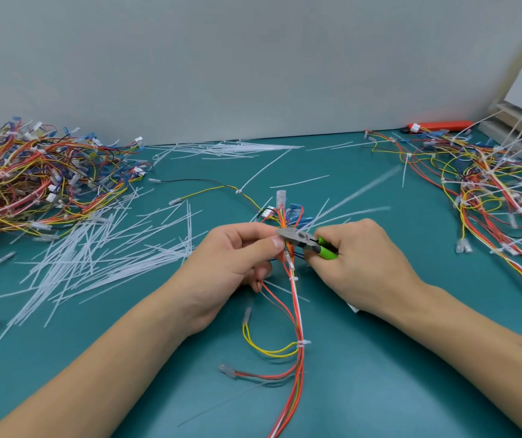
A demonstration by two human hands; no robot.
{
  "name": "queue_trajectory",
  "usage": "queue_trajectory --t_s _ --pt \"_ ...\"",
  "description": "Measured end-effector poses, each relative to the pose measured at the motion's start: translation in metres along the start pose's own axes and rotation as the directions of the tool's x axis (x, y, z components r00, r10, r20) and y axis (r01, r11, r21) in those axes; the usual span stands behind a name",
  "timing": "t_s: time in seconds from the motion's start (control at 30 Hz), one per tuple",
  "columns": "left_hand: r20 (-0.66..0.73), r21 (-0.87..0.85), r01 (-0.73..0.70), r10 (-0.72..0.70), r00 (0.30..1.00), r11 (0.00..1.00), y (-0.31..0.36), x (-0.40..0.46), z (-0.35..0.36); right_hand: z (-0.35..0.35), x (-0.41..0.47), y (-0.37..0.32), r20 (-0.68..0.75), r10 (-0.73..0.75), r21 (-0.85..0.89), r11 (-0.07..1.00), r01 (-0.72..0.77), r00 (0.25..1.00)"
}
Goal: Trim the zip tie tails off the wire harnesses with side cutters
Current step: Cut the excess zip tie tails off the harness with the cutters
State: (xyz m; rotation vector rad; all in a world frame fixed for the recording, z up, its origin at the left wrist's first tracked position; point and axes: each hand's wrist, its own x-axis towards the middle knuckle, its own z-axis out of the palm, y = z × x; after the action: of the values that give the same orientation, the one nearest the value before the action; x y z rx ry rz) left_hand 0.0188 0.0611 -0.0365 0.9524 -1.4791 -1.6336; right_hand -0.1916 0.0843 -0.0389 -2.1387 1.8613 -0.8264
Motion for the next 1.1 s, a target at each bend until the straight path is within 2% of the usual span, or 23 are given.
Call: queue_trajectory --t_s 0.5,0.73,0.93,1.1 --pt "0.004 -0.017 0.024 -0.024 1.000 1.000 -0.0002 0.0012 0.0005 -0.0017 -0.0017 -0.0004 -0.046 -0.132 0.069 0.989 0.135 0.990" --pt "0.008 -0.024 0.018 -0.018 1.000 1.000 -0.0011 0.0023 -0.0007 0.0016 -0.0009 0.0033 -0.056 -0.083 0.091 0.992 0.088 0.995" --pt "0.001 -0.013 0.019 -0.019 1.000 1.000 -0.0016 0.0021 -0.0005 0.0000 -0.0010 0.0002 -0.049 -0.080 0.060 0.995 0.083 0.996" --pt "-0.013 -0.012 0.023 -0.023 1.000 1.000 -0.0006 0.0014 -0.0005 0.0017 -0.0020 0.0024 -0.036 -0.022 -0.008 1.000 0.022 0.999"
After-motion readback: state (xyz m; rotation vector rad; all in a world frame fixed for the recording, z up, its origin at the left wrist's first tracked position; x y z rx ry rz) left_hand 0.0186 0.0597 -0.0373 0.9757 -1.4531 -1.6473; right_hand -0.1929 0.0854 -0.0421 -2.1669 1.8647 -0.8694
